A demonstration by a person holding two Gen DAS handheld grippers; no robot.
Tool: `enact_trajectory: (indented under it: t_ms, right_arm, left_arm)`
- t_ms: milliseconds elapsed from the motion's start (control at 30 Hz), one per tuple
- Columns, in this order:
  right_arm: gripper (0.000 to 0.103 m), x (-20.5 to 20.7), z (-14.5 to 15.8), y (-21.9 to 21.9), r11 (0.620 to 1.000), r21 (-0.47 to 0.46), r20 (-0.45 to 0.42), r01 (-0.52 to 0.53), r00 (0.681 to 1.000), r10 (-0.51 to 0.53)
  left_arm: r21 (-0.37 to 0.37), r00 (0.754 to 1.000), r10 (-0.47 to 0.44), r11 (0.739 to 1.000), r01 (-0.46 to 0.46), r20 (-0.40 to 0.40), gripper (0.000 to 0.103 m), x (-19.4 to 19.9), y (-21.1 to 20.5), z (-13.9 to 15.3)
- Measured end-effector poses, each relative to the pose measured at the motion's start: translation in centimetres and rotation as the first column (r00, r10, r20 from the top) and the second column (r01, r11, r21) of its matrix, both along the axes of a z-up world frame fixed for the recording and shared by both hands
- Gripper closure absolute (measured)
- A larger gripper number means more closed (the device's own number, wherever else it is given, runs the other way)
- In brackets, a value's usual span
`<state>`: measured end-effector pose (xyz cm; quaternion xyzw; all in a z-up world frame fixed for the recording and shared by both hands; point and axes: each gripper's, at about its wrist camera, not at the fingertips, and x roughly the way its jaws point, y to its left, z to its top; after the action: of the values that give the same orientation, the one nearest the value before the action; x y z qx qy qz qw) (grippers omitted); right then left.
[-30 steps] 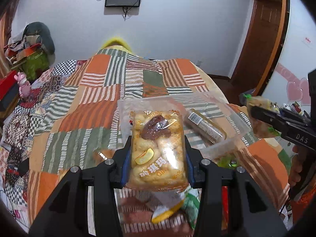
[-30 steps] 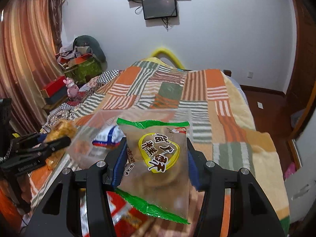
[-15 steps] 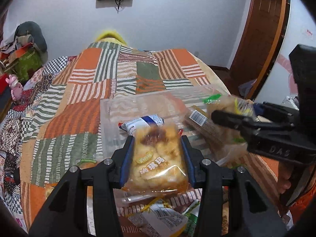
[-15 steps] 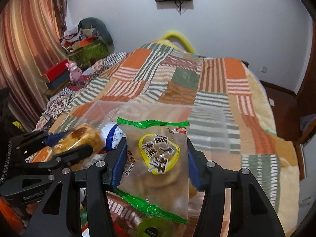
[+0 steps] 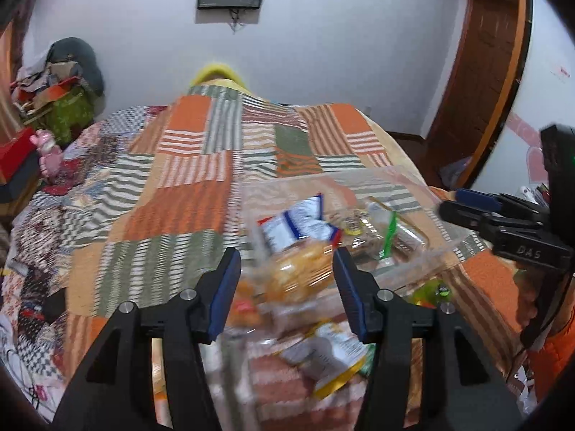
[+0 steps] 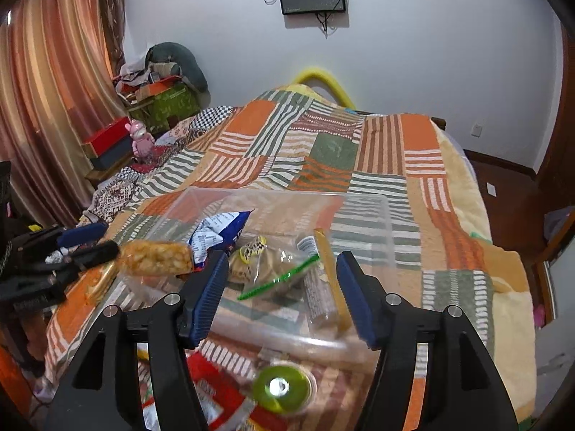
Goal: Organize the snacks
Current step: 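Carry the pastry bag into the clear box with left tool while right tool releases the cake bag there, then grasp the cream bread pack with left tool while right tool grasps green jelly cup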
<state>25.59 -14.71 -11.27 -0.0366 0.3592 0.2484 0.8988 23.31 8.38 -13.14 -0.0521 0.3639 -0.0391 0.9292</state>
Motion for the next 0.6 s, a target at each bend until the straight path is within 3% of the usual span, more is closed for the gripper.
enact_trajectory:
  t_ms: [267, 433, 600]
  right_arm:
    - [0.041, -2.5, -0.6, -1.7, 0.999, -0.028, -0.006, 0.019, 1.000, -0.019]
    - [0.040, -3.2, -2.4, -2.4, 0.998, -0.051, -0.054, 0.038, 0.998, -0.040]
    - [0.040, -3.5, -4.9, -2.7, 0.996, -0.071, -0.126, 0.052, 0.990, -0.061]
  left_arm:
    - [0.064, 0.991, 0.132, 0.989, -0.130, -0.024, 0.040, -4.4, 5.3, -0.4]
    - [0.063, 0.970, 0.209, 0.977, -0.202, -0.124, 0.039, -5.7, 8.7, -3.9]
    - [0.045, 0.953, 0.230, 0.973, -0.225, -0.198, 0.039, -5.4, 10.2, -7.3]
